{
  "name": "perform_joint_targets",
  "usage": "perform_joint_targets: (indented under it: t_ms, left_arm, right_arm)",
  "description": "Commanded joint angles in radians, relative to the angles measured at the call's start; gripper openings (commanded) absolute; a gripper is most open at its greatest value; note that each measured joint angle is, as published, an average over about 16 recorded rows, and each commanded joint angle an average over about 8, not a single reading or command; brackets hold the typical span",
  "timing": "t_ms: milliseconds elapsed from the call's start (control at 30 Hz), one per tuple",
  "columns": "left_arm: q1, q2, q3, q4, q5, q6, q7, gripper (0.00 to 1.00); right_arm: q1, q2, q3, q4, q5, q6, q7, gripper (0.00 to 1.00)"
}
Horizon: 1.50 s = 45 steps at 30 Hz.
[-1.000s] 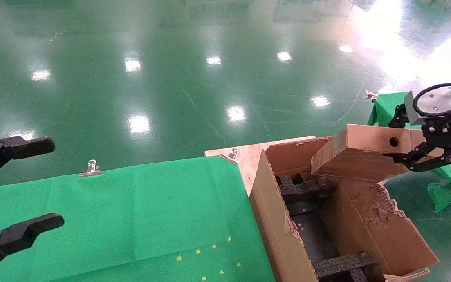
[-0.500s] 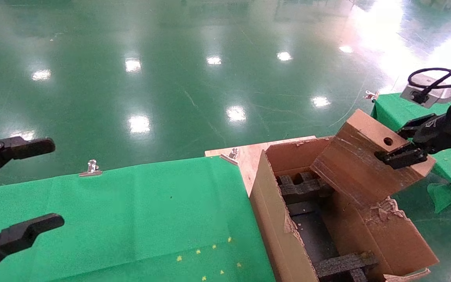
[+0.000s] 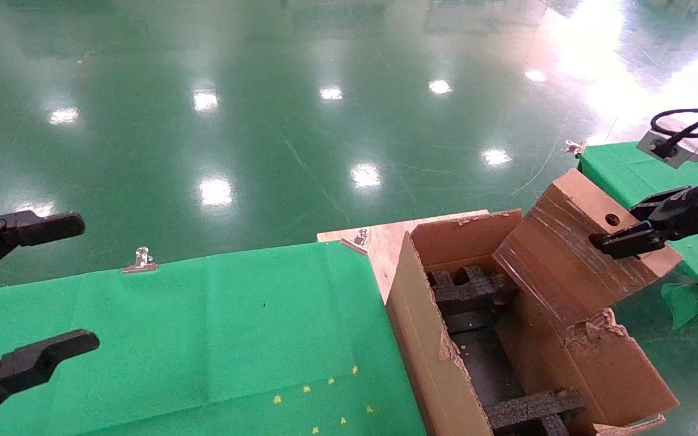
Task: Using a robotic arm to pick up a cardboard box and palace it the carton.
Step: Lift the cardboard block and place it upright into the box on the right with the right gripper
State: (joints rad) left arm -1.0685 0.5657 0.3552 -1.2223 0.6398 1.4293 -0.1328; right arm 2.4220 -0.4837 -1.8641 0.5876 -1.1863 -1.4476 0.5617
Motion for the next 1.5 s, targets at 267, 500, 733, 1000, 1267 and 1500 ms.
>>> perform_joint_targets:
  t_ms: [267,500,733,1000,1267,1500]
  left_arm:
    - [0.0,0.0,0.0,0.0,0.0,0.0,0.0,1.0]
    - [0.0,0.0,0.0,0.0,0.0,0.0,0.0,1.0]
    - [0.0,0.0,0.0,0.0,0.0,0.0,0.0,1.0]
    - [0.0,0.0,0.0,0.0,0.0,0.0,0.0,1.0]
    - [0.0,0.0,0.0,0.0,0.0,0.0,0.0,1.0]
    - [0.0,0.0,0.0,0.0,0.0,0.0,0.0,1.0]
  right_arm:
    - [-0.049,-0.009,-0.015,-0.018,0.007,0.028,0.135,0.0]
    - [-0.097,-0.005,-0.037,0.007,0.008,0.063,0.315,0.0]
    - [-0.129,0.029,-0.058,0.097,-0.022,0.139,0.407,0.0]
    - [-0.167,0.073,-0.078,0.212,-0.053,0.235,0.485,0.0]
    - [-0.22,0.096,-0.097,0.297,-0.074,0.339,0.554,0.0]
    - [-0.286,0.086,-0.112,0.322,-0.075,0.431,0.59,0.0]
